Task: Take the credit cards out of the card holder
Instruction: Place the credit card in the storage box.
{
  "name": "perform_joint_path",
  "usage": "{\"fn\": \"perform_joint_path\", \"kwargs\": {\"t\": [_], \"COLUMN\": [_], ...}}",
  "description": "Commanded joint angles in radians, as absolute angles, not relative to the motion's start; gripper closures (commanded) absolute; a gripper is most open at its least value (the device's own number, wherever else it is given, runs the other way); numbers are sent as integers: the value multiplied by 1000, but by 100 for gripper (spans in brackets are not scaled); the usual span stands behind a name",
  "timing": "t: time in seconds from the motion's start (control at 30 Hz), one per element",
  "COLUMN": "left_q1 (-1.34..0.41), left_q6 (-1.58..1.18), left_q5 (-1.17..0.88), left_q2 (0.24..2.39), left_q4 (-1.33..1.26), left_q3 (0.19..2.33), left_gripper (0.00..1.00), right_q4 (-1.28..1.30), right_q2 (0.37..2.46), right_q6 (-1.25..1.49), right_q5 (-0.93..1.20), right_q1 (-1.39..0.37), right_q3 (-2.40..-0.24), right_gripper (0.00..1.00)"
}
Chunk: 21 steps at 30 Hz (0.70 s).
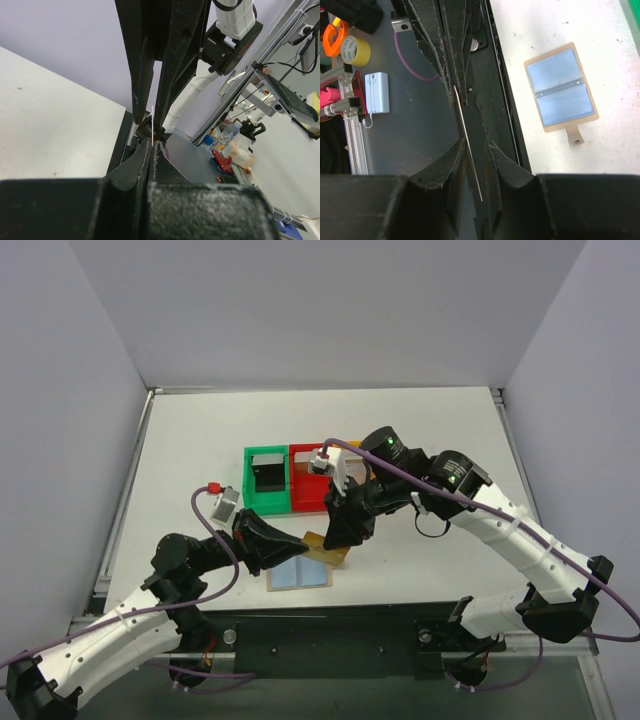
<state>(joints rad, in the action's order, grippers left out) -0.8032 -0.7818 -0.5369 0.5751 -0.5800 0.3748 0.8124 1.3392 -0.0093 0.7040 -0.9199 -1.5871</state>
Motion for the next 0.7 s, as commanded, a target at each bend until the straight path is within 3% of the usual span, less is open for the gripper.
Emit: {"fn": "perform_joint_path", "kwargs": {"t": [0.0, 0.67], "left_q1": [-799, -799], "left_q6": [-775, -776], "left_q5": [-545, -569], "left_q2": [560, 574], "left_q4": [-606, -609], "left_q3": [411, 408], "left_gripper": [100, 100], "right_q4": [824, 813], "right_q2": [1342, 1344], "right_q6": [-32, -25], "right_q5": [710, 752], "right_q1": [-920, -902], "right_q3": [-1601, -1628], "right_gripper": [83, 82]}}
